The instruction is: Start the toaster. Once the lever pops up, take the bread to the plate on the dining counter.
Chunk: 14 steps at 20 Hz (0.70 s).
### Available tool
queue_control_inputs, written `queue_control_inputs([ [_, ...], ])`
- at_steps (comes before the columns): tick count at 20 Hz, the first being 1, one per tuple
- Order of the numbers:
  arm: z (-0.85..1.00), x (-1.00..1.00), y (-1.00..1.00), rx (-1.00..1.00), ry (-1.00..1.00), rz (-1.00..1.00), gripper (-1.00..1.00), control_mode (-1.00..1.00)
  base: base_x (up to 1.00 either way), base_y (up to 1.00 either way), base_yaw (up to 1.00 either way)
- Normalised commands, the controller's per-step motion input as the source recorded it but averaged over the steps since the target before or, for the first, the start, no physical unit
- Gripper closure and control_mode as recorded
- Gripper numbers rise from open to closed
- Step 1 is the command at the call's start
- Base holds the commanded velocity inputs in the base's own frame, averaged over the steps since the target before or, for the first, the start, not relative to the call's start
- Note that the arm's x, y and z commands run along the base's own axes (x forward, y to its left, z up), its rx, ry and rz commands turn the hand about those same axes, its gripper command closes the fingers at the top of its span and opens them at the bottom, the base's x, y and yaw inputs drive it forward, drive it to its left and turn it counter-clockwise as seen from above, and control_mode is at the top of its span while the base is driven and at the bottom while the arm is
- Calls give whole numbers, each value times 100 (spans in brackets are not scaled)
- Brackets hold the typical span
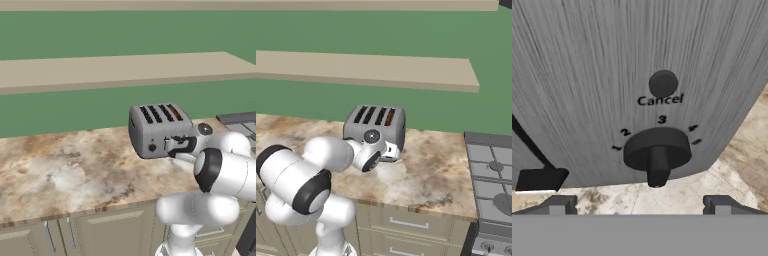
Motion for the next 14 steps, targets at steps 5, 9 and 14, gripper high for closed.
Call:
queue_control_inputs([
  [5,-7,0,0,0,0,0,-100,-100,0,0,0],
  [9,8,-4,-2,0,-5,0,-100,-100,0,0,0],
  [14,33,-22,-6,0,-13,0,-100,-100,0,0,0],
])
